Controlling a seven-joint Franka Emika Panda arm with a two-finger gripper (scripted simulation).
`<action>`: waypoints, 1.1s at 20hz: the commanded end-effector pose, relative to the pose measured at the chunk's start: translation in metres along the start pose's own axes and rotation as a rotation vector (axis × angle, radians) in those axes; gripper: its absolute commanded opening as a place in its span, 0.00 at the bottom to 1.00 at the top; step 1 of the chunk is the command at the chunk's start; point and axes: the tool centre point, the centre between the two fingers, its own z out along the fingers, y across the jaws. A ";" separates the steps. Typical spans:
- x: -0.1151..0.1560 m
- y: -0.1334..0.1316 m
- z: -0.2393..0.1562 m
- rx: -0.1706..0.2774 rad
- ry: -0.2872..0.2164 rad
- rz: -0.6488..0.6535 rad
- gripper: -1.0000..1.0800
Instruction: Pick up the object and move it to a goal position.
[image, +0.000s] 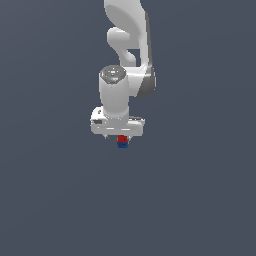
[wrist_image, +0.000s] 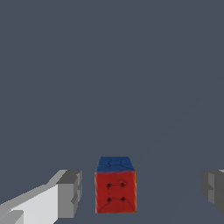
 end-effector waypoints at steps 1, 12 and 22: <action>-0.014 -0.004 0.015 0.004 -0.008 0.000 0.96; -0.059 -0.014 0.056 0.013 -0.031 0.003 0.96; -0.062 -0.014 0.067 0.013 -0.033 0.003 0.96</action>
